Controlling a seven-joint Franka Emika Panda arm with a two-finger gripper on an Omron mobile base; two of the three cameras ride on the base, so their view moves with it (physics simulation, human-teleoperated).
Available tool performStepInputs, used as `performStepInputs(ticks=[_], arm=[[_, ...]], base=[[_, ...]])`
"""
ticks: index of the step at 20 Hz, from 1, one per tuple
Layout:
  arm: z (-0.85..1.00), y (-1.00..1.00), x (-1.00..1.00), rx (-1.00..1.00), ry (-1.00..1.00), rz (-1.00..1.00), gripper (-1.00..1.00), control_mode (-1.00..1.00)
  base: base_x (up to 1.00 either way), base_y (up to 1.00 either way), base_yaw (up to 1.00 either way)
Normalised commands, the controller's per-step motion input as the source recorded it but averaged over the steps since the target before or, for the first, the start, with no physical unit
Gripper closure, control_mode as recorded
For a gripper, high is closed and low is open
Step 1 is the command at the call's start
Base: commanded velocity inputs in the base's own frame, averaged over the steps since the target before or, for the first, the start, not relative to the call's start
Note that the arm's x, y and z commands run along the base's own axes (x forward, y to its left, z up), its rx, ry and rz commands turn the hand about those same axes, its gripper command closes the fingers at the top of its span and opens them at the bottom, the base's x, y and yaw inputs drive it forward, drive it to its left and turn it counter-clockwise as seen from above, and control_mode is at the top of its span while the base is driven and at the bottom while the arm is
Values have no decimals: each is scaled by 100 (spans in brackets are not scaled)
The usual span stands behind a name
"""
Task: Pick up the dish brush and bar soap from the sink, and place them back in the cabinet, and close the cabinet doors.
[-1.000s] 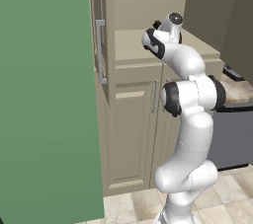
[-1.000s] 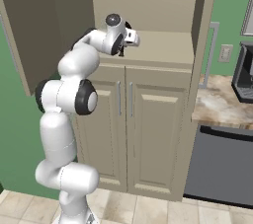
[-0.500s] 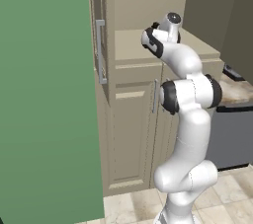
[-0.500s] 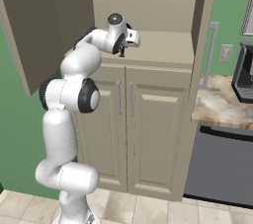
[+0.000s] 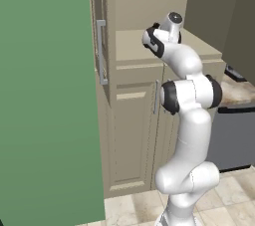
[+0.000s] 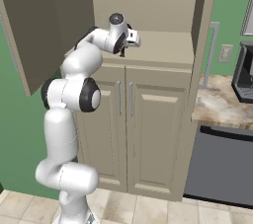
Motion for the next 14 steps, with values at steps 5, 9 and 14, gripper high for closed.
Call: performStepInputs(ticks=[5,9,14], arm=[[-16,0,14,0,1,1,100,-100],[-11,0,13,0,0,2,100,-100],[-10,0,7,0,0,2,100,-100]], base=[[0,0,0],[0,0,0],[0,0,0]])
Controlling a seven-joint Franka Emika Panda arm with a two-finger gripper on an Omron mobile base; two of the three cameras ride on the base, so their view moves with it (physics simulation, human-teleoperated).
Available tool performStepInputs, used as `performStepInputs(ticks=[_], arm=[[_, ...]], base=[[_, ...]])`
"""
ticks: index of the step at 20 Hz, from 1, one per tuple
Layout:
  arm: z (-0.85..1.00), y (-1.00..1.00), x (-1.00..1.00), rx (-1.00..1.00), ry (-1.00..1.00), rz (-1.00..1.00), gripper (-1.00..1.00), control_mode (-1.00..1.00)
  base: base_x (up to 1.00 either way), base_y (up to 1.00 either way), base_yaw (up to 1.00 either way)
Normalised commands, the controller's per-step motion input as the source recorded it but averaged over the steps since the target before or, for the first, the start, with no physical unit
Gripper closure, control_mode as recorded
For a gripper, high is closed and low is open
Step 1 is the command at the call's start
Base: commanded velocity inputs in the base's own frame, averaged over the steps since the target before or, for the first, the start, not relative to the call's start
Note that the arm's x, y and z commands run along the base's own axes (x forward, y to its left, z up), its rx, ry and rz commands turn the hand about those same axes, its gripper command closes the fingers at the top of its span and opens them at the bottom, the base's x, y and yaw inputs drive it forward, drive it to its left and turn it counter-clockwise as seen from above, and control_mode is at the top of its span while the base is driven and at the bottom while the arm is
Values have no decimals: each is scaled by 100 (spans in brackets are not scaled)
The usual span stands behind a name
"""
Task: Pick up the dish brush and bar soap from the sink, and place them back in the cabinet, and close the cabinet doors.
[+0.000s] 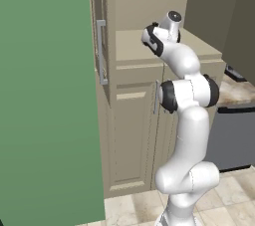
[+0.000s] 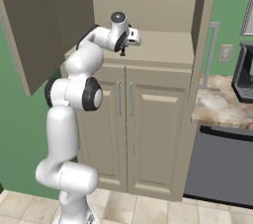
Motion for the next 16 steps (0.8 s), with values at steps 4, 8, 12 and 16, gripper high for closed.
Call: performStepInputs(ticks=[4,8,12,16], arm=[[-3,3,2,0,1,0,-100,-100],[0,1,2,0,0,0,-100,-100],[0,0,0,0,0,0,-100,-100],[0,0,0,0,0,0,-100,-100]], base=[[0,0,0],[0,0,0],[0,0,0],[0,0,0]])
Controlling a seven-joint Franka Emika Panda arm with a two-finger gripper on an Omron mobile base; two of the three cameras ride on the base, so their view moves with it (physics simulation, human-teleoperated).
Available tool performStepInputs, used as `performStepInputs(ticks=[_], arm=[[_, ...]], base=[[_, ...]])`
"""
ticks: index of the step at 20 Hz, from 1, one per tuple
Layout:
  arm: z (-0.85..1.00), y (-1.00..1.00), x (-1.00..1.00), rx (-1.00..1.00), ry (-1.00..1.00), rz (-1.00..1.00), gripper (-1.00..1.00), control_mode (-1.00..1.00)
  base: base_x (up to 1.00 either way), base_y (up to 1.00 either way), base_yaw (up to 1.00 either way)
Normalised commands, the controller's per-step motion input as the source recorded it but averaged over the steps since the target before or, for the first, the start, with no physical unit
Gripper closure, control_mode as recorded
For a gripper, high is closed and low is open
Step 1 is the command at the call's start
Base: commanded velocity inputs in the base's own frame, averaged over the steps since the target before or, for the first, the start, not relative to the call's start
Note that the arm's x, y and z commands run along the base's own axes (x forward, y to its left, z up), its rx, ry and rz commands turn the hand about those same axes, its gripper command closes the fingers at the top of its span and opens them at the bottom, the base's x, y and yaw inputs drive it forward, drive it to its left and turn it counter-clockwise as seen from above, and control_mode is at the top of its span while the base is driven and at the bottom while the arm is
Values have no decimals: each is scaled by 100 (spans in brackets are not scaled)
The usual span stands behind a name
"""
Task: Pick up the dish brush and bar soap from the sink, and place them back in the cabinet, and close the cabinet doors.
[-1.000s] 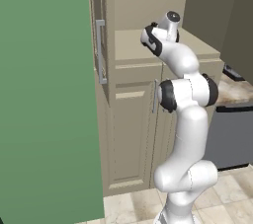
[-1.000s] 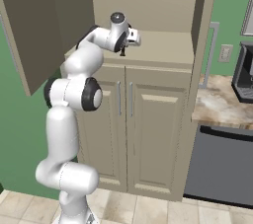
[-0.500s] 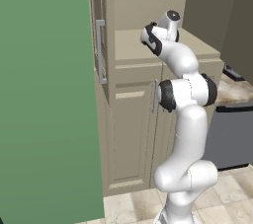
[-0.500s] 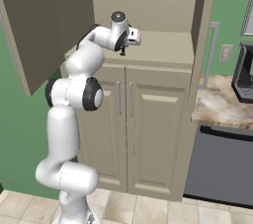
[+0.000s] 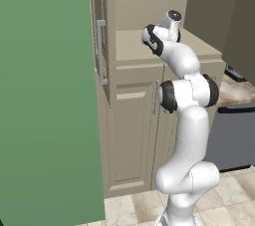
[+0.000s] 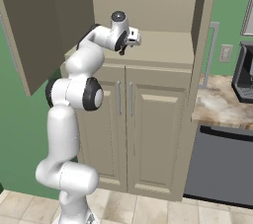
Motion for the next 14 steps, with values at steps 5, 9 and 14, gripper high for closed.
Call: performStepInputs(ticks=[5,9,14], arm=[[0,0,0,0,0,0,-100,-100],[0,0,0,0,0,0,-100,-100],[0,0,0,0,0,0,-100,-100]], base=[[0,0,0],[0,0,0],[0,0,0]])
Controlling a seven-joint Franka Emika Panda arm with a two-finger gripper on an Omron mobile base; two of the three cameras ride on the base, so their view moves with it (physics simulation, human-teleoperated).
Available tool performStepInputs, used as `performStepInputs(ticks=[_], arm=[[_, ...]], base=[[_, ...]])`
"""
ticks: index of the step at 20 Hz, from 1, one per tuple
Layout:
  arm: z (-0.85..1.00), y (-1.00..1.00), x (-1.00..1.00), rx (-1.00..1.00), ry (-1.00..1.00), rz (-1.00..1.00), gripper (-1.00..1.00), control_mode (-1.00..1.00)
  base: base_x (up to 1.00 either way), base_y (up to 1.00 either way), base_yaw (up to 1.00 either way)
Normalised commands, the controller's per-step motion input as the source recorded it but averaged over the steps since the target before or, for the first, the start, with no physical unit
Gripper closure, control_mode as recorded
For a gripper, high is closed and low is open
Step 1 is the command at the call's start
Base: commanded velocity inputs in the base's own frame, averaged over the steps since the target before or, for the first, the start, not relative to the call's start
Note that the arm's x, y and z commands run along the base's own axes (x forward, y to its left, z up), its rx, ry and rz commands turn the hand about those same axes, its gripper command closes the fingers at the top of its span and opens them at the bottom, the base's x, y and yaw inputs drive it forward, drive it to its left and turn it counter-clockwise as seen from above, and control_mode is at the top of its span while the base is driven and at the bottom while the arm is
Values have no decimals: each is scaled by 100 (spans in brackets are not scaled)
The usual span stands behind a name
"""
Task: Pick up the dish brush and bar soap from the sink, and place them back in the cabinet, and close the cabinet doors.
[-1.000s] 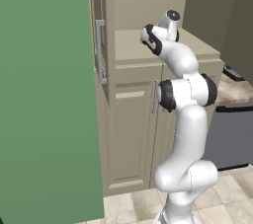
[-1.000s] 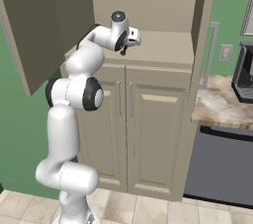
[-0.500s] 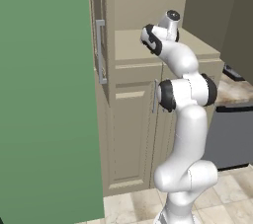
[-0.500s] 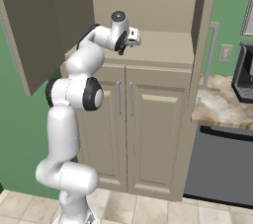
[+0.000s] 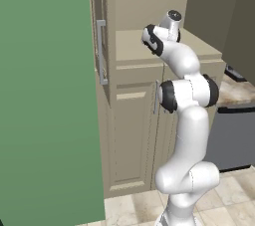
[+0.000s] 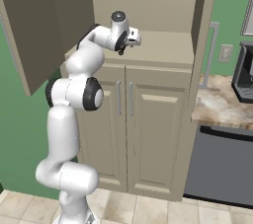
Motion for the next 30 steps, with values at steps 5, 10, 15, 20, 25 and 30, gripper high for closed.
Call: performStepInputs(ticks=[5,10,15,20,25,30], arm=[[0,0,-3,0,-2,0,-100,-100],[0,0,-16,0,-4,0,-100,-100],[0,0,-32,0,-3,0,-100,-100],[0,0,-32,0,0,0,-100,-100],[0,0,-27,0,0,0,-100,-100],[0,0,-40,0,0,0,-100,-100]], base=[[0,0,0],[0,0,0],[0,0,0],[0,0,0],[0,0,0],[0,0,0]])
